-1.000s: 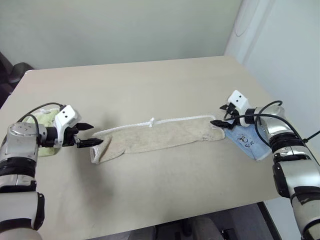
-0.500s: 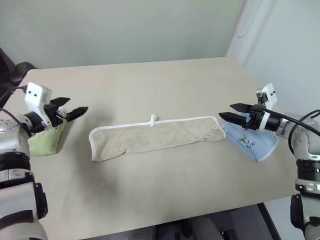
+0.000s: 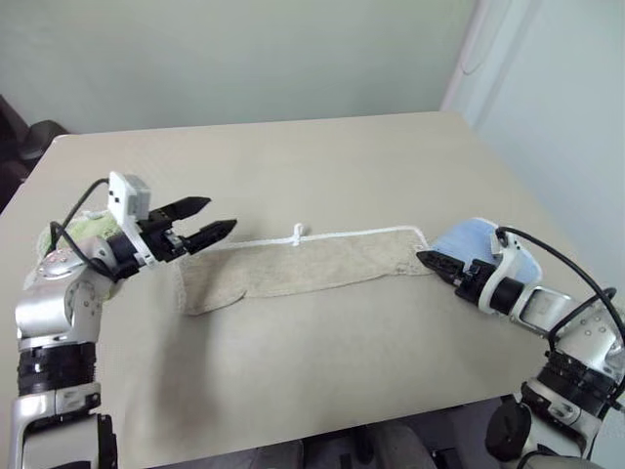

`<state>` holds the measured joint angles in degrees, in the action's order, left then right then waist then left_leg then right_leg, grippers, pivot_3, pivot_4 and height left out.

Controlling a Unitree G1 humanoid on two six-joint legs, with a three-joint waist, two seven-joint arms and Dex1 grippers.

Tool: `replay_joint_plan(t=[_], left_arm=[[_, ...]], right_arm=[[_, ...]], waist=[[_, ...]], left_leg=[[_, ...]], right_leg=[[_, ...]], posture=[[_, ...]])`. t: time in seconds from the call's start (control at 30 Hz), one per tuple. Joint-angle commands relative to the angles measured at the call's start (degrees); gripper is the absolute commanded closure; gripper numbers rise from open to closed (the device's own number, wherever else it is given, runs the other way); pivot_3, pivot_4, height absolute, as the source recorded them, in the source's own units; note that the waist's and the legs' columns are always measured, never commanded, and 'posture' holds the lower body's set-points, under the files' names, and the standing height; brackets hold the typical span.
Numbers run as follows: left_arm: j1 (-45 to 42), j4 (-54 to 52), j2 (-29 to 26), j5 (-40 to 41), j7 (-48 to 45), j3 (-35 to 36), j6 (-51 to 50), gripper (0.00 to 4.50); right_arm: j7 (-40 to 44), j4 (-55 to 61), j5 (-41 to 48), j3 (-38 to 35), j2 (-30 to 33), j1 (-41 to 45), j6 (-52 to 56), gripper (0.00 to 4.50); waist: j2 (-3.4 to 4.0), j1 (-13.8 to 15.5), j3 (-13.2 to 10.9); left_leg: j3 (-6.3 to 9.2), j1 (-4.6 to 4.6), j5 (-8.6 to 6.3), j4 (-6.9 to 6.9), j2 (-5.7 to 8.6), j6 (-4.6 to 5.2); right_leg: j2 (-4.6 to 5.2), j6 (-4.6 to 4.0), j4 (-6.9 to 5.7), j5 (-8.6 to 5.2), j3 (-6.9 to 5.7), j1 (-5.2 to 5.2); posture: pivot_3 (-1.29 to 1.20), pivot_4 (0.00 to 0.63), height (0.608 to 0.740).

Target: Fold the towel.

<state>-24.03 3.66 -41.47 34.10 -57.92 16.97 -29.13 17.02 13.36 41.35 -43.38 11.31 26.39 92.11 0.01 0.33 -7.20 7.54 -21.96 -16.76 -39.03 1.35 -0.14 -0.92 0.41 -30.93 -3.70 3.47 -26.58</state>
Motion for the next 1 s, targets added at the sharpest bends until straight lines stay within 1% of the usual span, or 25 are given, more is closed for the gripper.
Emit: replay_joint_plan(t=[0.03, 0.17, 0.3, 0.37, 0.6, 0.8, 1.0], left_arm=[[1.1, -6.6, 1.1, 2.8, 1.4, -0.4, -2.3, 0.0], [2.4, -10.4, 2.9, 4.8, 3.3, -0.6, -4.4, 0.0], [3.6, -14.0, 4.3, 6.8, 4.9, -1.1, -6.0, 0.0], [4.0, -14.9, 4.8, 7.1, 5.7, -1.6, -6.4, 0.0], [5.0, -16.7, 5.4, 9.1, 6.6, -2.5, -8.0, 0.0], [8.0, -18.1, 3.9, 8.7, 4.9, -4.2, -7.6, 0.0], [8.9, -18.2, 2.8, 8.1, 3.9, -4.8, -6.8, 0.0]], right_arm=[[-6.3, 0.1, 5.0, -3.2, -1.8, -0.4, 0.4, 0.01], [-12.4, -1.2, 7.1, -6.7, -4.3, 0.8, 0.4, 0.01], [-16.0, -3.4, 5.2, -10.5, -7.0, 3.3, 0.4, 0.01], [-16.6, -4.0, 4.6, -10.9, -7.9, 4.2, 0.4, 0.01], [-17.2, -7.5, 3.8, -9.7, -9.4, 7.1, -2.9, 0.01], [-16.9, -13.0, 2.9, -6.1, -9.0, 8.4, -9.2, 0.01], [-15.8, -16.5, 3.4, -2.2, -7.6, 8.7, -13.2, 0.01]], waist=[[0.0, 0.0, 0.0], [0.0, 0.0, 0.0], [-0.01, 0.0, 0.0], [-0.02, -0.1, 0.0], [-0.03, -0.5, 0.0], [-0.03, -0.9, 0.0], [-0.04, -0.9, 0.0]], left_leg=[[0.0, 0.0, -0.01, 0.0, 0.0, -0.02], [0.0, -0.01, -0.1, -0.01, 0.0, -0.15], [0.0, -0.01, -0.18, -0.01, -0.01, -0.27], [0.0, 0.0, -0.18, -0.02, -0.01, -0.27], [-0.01, 0.01, -0.2, -0.02, -0.02, -0.3], [-0.02, 0.03, -0.23, -0.02, -0.03, -0.36], [-0.02, 0.03, -0.42, -0.03, -0.04, -0.69]], right_leg=[[0.0, 0.01, 0.01, -0.01, 0.0, 0.0], [0.0, 0.05, 0.02, -0.03, 0.03, -0.01], [0.0, 0.07, 0.03, -0.05, 0.03, -0.01], [0.0, 0.08, 0.04, -0.05, 0.04, 0.0], [-0.01, 0.08, 0.04, -0.05, 0.03, -0.02], [-0.01, 0.09, 0.04, -0.06, 0.03, -0.03], [-0.02, 0.09, 0.06, -0.06, 0.04, -0.04]], posture=[[0.0, 0.15, 0.74], [0.0, 0.15, 0.74], [0.0, 0.15, 0.74], [0.0, 0.15, 0.74], [0.0, 0.15, 0.74], [0.0, 0.15, 0.74], [0.0, 0.15, 0.74]])
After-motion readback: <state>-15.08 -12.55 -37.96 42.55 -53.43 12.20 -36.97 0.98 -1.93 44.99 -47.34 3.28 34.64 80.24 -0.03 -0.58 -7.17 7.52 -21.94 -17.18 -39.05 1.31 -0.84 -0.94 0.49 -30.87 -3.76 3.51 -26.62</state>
